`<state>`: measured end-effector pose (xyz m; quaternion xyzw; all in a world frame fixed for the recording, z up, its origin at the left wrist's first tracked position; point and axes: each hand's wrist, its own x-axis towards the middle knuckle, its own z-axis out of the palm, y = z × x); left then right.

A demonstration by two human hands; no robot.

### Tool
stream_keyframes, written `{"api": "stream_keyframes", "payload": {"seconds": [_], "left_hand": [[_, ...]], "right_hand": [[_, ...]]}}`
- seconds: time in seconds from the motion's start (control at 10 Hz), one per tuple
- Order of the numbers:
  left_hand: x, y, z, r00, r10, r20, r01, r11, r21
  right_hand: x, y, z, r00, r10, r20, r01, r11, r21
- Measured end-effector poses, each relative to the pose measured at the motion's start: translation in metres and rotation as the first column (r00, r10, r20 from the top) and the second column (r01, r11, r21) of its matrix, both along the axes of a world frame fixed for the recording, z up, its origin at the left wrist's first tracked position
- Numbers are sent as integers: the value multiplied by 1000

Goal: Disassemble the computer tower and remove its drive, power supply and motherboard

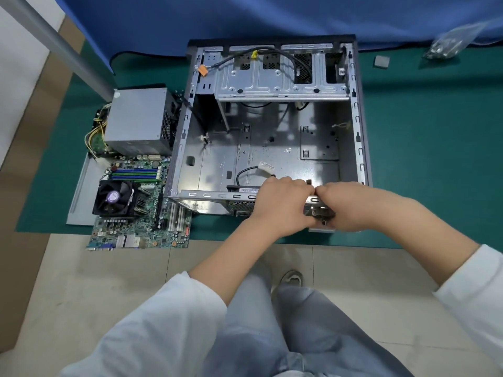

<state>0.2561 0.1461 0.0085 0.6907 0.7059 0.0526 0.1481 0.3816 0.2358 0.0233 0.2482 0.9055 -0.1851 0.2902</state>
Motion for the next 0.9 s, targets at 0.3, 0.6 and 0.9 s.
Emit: {"api": "stream_keyframes", "payload": {"seconds": [0.3, 0.6, 0.9], "left_hand": [[-8, -6, 1, 997, -68, 21, 68, 997, -29], [-117, -53, 11, 970, 236, -57, -239, 969, -59], [-123, -67, 6, 963, 202, -179, -211, 977, -32]], "right_hand": [[3, -5, -1, 994, 73, -84, -61, 990, 129], [-18, -10, 13, 897, -350, -270, 264, 914, -307], [-25, -21, 26, 737, -618, -274, 494, 769, -407]]}}
